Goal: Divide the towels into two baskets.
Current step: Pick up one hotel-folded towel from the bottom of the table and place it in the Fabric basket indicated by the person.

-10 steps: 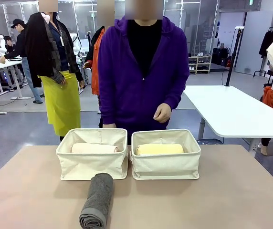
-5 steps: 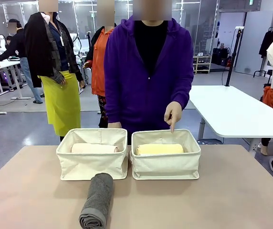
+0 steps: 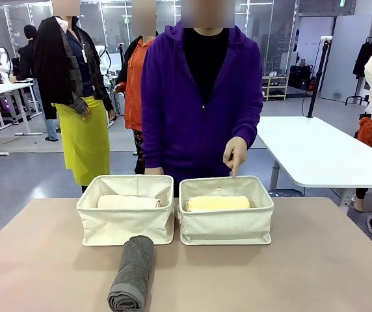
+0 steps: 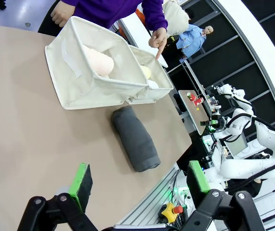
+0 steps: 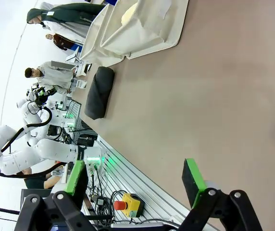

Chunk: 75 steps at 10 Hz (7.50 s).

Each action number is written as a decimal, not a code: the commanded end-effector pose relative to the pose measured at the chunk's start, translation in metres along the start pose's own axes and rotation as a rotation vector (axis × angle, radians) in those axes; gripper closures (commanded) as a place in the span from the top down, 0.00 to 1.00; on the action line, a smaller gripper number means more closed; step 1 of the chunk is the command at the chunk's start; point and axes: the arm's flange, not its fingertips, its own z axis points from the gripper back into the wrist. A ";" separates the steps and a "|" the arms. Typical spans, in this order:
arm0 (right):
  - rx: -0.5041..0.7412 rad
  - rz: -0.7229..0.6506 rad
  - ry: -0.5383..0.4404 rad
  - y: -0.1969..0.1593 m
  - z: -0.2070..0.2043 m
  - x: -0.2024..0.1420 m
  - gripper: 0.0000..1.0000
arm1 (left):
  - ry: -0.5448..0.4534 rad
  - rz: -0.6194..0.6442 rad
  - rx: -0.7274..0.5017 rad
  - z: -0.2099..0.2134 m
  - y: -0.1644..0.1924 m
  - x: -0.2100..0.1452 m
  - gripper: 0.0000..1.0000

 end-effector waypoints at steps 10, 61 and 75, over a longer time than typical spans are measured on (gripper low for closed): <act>0.000 -0.013 -0.008 0.004 0.002 0.000 1.00 | 0.593 -0.061 0.228 -0.228 -0.116 -0.005 1.00; 0.000 -0.013 -0.008 0.004 0.002 0.000 1.00 | 0.725 -0.848 0.242 -0.381 -0.226 -0.012 0.33; 0.000 -0.013 -0.008 0.004 0.002 0.000 1.00 | 0.803 -1.768 0.532 -0.605 -0.285 0.040 0.33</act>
